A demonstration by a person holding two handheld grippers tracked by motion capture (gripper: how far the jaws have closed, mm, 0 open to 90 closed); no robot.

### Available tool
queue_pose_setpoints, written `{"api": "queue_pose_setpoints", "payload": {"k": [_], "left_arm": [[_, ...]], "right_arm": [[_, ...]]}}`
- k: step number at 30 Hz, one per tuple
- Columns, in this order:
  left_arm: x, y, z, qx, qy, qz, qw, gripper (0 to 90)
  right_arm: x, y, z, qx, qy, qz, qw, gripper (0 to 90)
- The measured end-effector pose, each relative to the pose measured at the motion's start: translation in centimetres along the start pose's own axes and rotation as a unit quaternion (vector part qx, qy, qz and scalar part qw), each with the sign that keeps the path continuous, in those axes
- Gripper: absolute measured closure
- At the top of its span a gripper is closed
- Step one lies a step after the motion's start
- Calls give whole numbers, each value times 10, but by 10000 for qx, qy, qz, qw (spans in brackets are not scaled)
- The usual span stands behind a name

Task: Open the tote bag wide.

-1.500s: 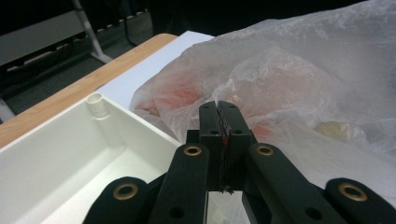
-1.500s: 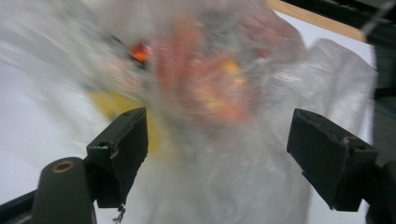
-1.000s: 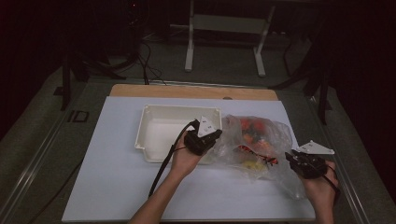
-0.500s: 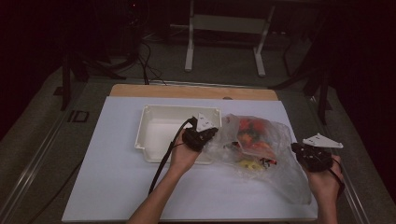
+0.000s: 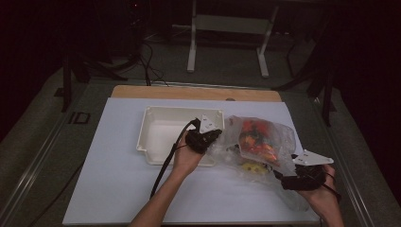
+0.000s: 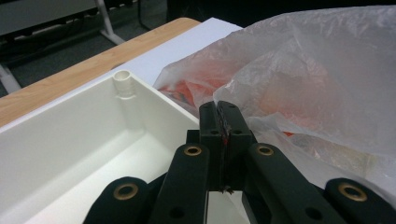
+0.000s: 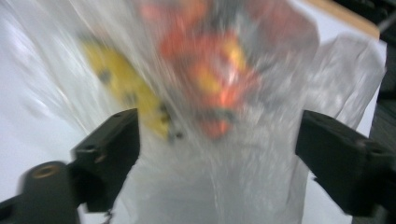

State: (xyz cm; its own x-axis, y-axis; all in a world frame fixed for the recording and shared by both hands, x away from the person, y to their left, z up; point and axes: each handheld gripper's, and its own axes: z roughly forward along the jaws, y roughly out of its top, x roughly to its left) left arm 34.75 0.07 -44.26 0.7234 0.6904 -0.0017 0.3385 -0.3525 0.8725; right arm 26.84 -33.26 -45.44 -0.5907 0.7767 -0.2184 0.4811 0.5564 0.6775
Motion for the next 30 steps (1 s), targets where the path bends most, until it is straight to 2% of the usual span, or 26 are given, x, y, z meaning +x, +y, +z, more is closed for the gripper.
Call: {"api": "queue_pose_setpoints", "payload": {"k": [2, 5, 7, 12, 14, 16, 20, 23, 25, 28, 30], "left_arm": [[-1, 0, 0, -8, -5, 6, 10000, 897], [-1, 1, -2, -30, -10, 22, 10000, 897], [-1, 1, -2, -55, -7, 15, 10000, 897], [-1, 1, -4, -90, -2, 5, 10000, 897], [-1, 2, -5, -111, 3, 6, 9999, 897], [-1, 2, -5, -112, 15, 12, 9999, 897], [0, 1, -3, -62, 30, 2, 10000, 897], [1, 0, -2, -14, 67, -22, 10000, 898], [2, 0, -2, 20, 110, -37, 9999, 898], [4, -1, -1, 55, 154, -99, 9998, 898], [5, -1, -1, 104, 176, -111, 9997, 898]], "right_arm": [[-1, -1, 8, 148, -111, -78, 9998, 165], [-7, -1, 12, 167, -51, 67, 9998, 437], [-12, 0, 11, 97, -76, 219, 9997, 540], [-21, 2, 8, 9, -194, 353, 9992, 835], [-26, 3, 9, 18, -268, 426, 9987, 887], [-30, 4, 10, 26, -370, 482, 9981, 898], [-41, 10, 11, 38, -741, 605, 9954, 900], [-51, 15, 10, 49, -1014, 733, 9921, 900], [-56, 19, 11, 173, -1286, 706, 9890, 900], [-66, 22, 11, 151, -1390, 875, 9863, 900], [-75, 23, 12, 129, -1490, 1092, 9827, 900]]}}
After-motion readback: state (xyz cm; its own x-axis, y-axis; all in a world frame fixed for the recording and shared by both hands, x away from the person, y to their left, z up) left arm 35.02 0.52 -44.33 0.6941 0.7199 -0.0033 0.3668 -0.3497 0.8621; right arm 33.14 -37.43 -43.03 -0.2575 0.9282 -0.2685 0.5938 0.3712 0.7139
